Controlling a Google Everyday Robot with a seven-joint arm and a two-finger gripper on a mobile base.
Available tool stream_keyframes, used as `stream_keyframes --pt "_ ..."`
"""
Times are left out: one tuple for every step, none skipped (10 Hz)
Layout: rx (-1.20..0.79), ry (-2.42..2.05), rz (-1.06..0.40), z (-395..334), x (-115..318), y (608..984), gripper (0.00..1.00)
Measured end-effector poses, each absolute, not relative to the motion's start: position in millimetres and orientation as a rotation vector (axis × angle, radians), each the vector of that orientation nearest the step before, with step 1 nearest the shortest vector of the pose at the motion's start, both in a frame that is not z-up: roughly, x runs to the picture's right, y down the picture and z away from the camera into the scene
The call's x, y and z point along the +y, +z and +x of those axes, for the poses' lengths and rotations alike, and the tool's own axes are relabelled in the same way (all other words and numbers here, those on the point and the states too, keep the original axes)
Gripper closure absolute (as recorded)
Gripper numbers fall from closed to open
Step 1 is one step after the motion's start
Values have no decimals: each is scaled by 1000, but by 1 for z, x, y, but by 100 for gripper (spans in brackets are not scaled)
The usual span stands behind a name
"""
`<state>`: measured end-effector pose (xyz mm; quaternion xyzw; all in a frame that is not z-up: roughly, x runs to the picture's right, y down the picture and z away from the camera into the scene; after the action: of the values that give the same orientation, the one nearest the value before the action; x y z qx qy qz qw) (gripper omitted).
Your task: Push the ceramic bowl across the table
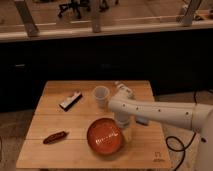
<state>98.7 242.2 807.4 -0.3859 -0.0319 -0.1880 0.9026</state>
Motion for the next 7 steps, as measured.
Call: stream_keyframes --pt "-66 -393 -799 99 243 807 27" --pt "-68 -400 -801 99 243 808 27" --pt "-68 -405 -802 99 243 808 29" --pt "-69 -410 -803 98 243 808 35" --pt "-69 -418 -805 98 243 809 44" --pt "-69 -429 -807 97 244 809 47" --pt "-70 -433 -808 97 244 809 47"
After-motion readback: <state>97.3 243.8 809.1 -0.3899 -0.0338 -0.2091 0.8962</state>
